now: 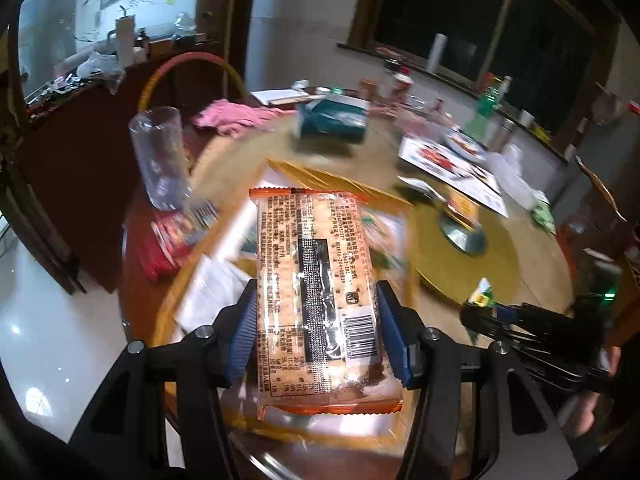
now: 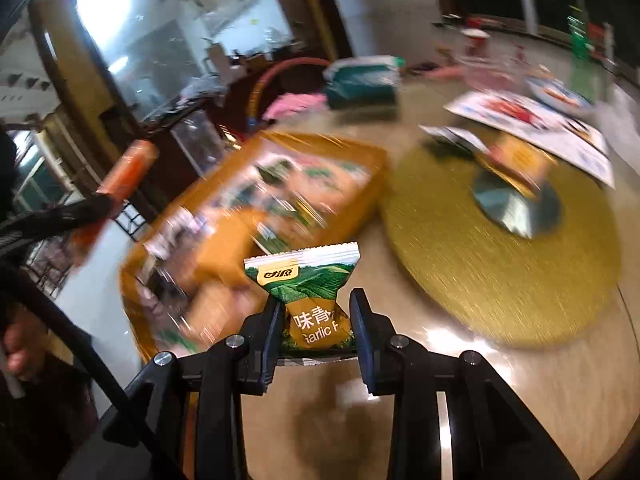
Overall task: Organize snacks
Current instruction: 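Carry both packets over the white tray and open both tools to drop them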
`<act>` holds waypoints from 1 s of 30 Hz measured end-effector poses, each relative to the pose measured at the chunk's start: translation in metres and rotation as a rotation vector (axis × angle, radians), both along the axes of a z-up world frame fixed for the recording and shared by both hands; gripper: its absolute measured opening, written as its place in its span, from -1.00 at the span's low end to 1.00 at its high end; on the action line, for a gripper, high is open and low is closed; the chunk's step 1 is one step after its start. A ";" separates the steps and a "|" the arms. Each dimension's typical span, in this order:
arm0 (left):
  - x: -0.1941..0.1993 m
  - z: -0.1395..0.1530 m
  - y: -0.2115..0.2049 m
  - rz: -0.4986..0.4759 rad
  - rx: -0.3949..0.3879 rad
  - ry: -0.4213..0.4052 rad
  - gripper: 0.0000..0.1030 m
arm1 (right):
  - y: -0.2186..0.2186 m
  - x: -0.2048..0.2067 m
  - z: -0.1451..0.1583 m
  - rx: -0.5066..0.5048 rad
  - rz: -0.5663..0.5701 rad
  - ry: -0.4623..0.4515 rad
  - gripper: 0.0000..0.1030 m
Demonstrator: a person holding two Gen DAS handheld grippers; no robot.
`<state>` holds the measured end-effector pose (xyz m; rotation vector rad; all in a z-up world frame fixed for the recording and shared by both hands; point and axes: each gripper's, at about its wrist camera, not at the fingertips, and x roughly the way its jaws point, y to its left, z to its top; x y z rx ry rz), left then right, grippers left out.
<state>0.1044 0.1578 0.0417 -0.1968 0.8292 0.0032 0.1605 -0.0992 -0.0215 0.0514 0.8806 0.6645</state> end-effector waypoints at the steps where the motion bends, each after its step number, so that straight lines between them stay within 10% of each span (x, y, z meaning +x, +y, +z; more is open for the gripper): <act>1: 0.009 -0.002 0.007 0.000 0.002 0.010 0.11 | 0.011 0.008 0.006 0.004 0.013 -0.004 -0.37; 19: 0.117 -0.085 0.044 0.015 -0.065 0.220 0.13 | 0.112 0.103 -0.026 -0.026 0.054 0.063 -0.22; 30: 0.022 -0.039 -0.004 0.124 0.103 0.037 0.63 | 0.023 0.049 0.012 0.143 -0.014 -0.009 0.39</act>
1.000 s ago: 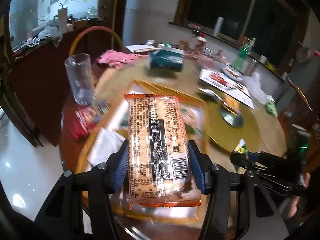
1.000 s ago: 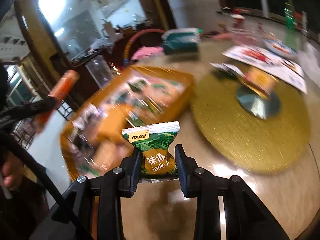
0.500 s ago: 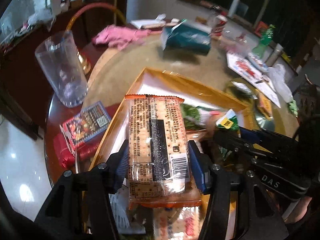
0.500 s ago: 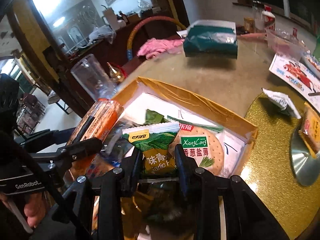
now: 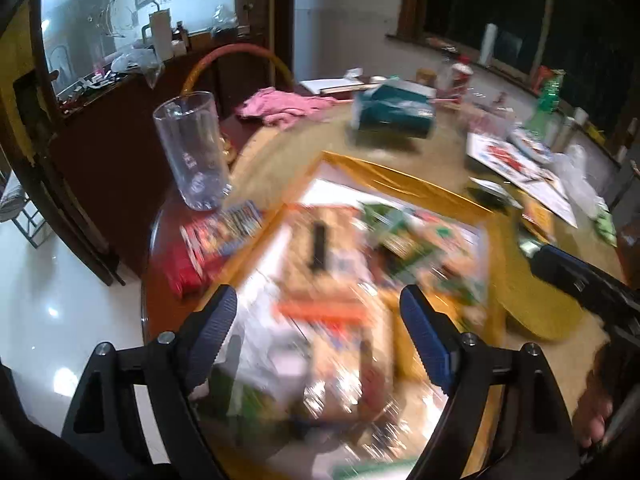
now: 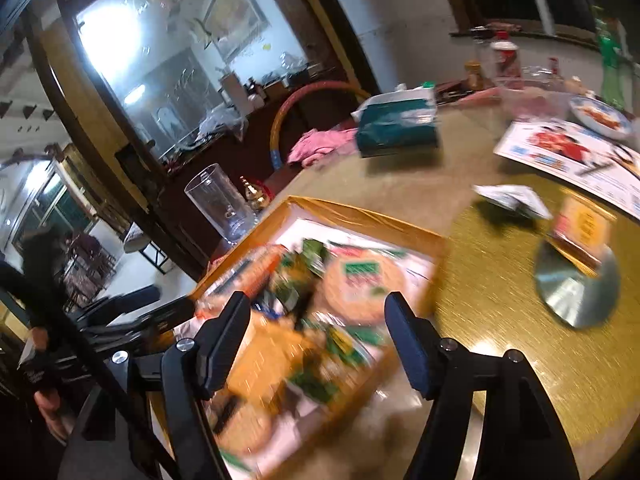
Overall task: Organize snacks
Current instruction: 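Carry both packets over the white tray and open both tools to drop them, then grasp the yellow-label cracker packet with the right tool while the left tool grasps a white paper packet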
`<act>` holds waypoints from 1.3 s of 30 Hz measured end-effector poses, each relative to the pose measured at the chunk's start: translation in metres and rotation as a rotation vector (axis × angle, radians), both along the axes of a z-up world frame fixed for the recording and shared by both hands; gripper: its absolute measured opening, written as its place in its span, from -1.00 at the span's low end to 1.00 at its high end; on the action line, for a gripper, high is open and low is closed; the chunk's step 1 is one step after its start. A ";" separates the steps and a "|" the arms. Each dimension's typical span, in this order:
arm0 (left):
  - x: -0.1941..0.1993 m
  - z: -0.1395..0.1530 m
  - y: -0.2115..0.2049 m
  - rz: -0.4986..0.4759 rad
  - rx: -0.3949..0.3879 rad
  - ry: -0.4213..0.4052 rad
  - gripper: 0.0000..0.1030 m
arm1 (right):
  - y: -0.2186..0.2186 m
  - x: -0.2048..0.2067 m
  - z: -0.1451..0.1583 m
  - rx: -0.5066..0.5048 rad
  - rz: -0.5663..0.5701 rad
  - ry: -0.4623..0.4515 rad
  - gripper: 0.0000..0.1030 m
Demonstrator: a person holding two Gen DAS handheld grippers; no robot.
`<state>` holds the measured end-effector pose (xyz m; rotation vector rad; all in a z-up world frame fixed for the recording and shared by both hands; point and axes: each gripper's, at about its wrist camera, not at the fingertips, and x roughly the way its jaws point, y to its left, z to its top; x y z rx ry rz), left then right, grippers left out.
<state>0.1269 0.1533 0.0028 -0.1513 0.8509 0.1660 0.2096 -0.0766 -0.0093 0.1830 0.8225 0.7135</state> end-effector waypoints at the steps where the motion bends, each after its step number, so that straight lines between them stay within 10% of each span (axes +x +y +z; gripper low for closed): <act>1: -0.010 0.001 -0.011 -0.027 -0.018 -0.007 0.63 | -0.016 -0.006 -0.002 0.006 -0.015 0.008 0.40; 8: -0.053 -0.007 -0.087 -0.125 -0.098 -0.009 0.63 | -0.106 -0.015 -0.021 -0.012 -0.162 0.104 0.40; 21: -0.061 -0.019 -0.159 -0.176 0.037 0.030 0.63 | -0.186 -0.029 -0.079 -0.479 -0.456 0.118 0.40; 32: -0.057 -0.028 -0.172 -0.190 0.062 0.046 0.63 | -0.152 0.012 -0.081 -0.449 -0.376 0.103 0.53; 39: -0.060 -0.038 -0.165 -0.196 0.034 0.074 0.63 | -0.141 0.085 -0.078 -0.250 -0.350 0.136 0.53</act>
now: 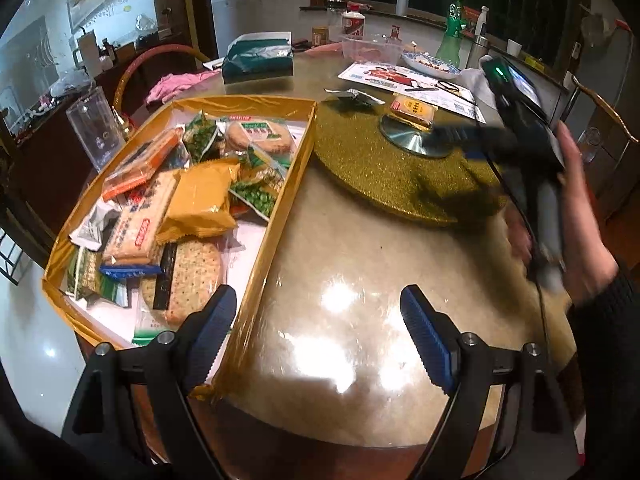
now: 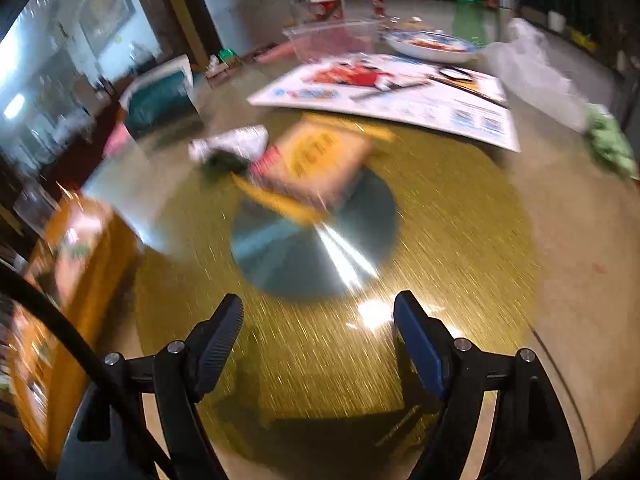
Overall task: Organize snacks
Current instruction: 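Grasp the yellow-label cracker packet with the right tool while the left tool grasps a white paper packet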
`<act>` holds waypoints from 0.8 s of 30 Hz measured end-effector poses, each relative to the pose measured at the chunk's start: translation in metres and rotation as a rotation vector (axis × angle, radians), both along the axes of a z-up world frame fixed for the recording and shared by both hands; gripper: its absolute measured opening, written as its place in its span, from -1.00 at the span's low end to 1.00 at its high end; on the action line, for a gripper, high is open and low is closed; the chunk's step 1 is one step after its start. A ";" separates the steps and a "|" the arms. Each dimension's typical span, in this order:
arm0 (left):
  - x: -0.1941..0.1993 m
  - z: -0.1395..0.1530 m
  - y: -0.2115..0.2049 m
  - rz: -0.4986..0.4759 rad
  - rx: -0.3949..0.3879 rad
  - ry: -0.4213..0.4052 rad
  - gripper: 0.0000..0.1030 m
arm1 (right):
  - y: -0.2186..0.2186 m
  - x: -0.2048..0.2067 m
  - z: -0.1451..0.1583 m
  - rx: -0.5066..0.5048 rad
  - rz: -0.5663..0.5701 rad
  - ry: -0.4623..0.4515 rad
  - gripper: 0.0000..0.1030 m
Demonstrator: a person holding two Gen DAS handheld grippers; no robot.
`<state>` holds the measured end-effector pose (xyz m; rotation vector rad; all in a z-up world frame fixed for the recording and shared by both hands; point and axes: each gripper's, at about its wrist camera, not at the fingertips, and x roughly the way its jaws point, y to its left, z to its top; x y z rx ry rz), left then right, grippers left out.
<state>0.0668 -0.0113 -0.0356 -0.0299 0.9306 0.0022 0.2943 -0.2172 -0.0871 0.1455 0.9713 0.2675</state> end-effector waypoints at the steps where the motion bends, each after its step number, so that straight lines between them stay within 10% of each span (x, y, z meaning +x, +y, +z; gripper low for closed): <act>1: -0.001 -0.001 0.002 0.000 -0.004 0.003 0.63 | -0.002 0.013 0.000 0.049 -0.015 0.010 0.53; 5: -0.006 -0.003 0.008 0.004 -0.015 0.010 0.63 | 0.000 0.061 0.002 0.114 -0.085 0.074 0.53; 12: -0.013 -0.002 0.022 0.038 -0.045 0.010 0.63 | 0.035 0.107 0.001 -0.089 -0.142 0.074 0.62; 24: -0.007 0.003 0.002 -0.028 -0.055 0.011 0.63 | 0.003 0.012 0.001 -0.230 -0.017 0.032 0.49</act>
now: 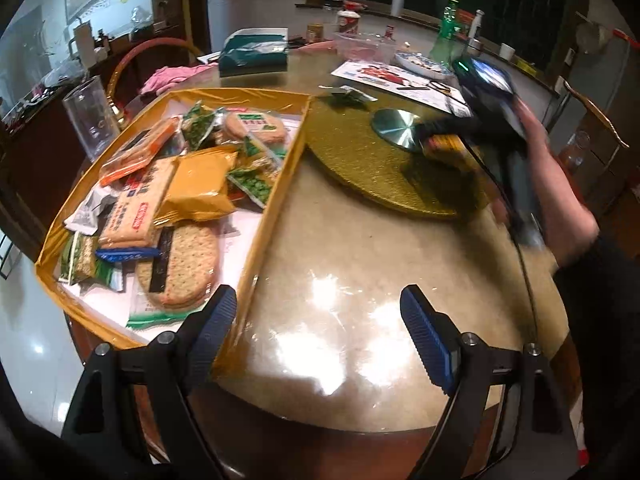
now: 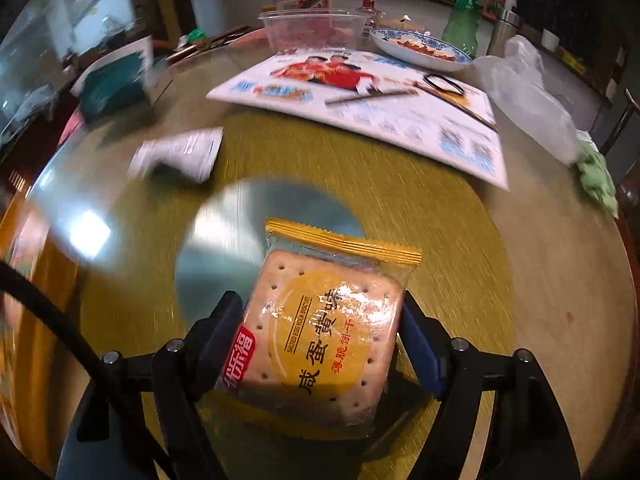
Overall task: Organize snacks
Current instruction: 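Grasp the yellow-label cracker packet with the right tool while the left tool grasps a white paper packet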
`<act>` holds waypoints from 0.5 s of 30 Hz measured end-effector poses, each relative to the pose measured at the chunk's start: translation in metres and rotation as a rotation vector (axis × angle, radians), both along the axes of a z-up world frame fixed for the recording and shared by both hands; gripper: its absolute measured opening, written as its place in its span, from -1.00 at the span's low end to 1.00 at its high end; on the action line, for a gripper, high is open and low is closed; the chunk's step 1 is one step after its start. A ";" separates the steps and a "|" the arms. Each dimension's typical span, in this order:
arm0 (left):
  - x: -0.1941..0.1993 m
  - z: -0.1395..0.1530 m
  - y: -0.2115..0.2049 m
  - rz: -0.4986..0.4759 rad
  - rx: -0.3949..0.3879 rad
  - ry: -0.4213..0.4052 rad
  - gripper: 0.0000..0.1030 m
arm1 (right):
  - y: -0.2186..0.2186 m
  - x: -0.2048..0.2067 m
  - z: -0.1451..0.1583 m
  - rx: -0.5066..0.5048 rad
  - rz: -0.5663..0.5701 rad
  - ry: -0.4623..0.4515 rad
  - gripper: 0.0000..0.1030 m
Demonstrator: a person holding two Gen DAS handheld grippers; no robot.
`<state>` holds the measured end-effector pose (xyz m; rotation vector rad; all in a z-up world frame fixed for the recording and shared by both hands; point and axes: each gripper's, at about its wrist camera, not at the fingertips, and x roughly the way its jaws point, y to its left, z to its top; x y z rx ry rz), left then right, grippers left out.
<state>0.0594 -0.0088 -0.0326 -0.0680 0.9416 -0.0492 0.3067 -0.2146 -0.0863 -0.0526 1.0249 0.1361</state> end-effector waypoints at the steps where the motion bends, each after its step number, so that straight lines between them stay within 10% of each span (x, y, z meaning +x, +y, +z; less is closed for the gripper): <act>1: 0.004 0.000 -0.001 -0.014 -0.023 0.010 0.63 | -0.007 -0.020 -0.001 0.000 0.026 -0.006 0.49; 15: 0.194 0.003 -0.016 -0.009 -0.185 0.185 0.63 | -0.109 -0.192 -0.003 0.009 -0.111 -0.101 0.49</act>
